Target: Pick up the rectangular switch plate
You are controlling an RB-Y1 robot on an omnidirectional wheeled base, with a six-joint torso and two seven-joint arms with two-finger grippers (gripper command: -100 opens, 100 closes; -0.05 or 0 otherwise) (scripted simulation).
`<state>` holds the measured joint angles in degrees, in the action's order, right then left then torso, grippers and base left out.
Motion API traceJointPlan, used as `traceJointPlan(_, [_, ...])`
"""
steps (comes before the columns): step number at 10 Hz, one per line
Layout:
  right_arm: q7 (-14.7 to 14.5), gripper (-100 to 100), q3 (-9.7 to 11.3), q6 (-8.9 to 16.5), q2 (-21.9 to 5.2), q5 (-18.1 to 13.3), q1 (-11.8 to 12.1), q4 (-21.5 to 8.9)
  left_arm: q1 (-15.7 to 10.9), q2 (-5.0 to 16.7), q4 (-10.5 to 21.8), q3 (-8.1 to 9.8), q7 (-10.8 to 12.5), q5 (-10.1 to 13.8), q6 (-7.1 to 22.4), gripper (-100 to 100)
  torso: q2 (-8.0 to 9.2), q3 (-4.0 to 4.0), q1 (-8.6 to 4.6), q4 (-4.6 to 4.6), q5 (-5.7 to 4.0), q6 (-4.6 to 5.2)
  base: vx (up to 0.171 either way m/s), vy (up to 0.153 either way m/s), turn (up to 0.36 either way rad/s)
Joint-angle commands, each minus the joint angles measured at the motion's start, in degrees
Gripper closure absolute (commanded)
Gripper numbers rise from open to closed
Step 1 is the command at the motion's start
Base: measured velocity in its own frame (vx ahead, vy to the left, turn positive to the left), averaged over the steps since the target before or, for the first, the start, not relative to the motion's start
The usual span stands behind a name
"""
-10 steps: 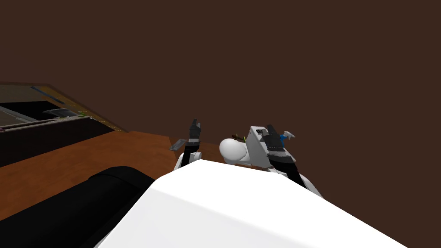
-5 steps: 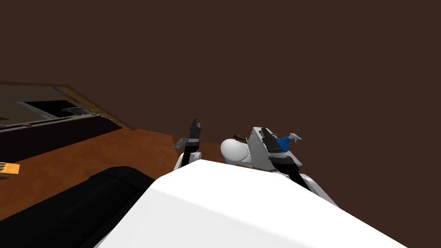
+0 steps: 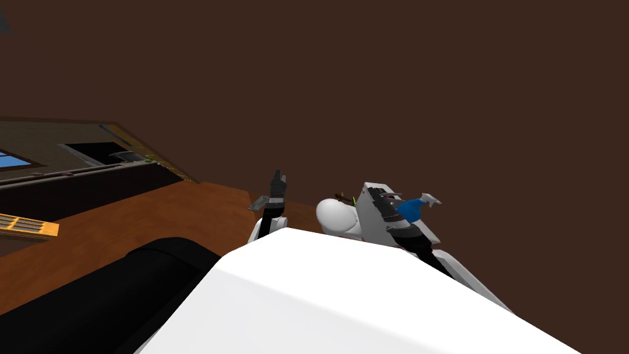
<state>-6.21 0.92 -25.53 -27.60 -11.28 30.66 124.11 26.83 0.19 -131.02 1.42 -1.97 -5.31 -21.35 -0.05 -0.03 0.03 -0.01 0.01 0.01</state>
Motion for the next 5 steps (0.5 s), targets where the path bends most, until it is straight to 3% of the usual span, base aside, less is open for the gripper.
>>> traceJointPlan(1, [-0.6,-100,0.0,-0.6,-2.9,-1.5,0.5,-1.1,0.0,0.0,0.0,0.00,0.0,0.0,0.0,0,0.00,0.00,0.00,0.00,0.00,0.00,0.012,0.016,0.092])
traceJointPlan(5, [-1.5,-100,0.0,-1.6,-9.9,-4.2,1.3,-3.1,0.0,0.0,0.0,0.00,0.0,0.0,0.0,0,0.00,0.00,-0.01,0.00,0.00,0.00,0.013,0.010,0.077])
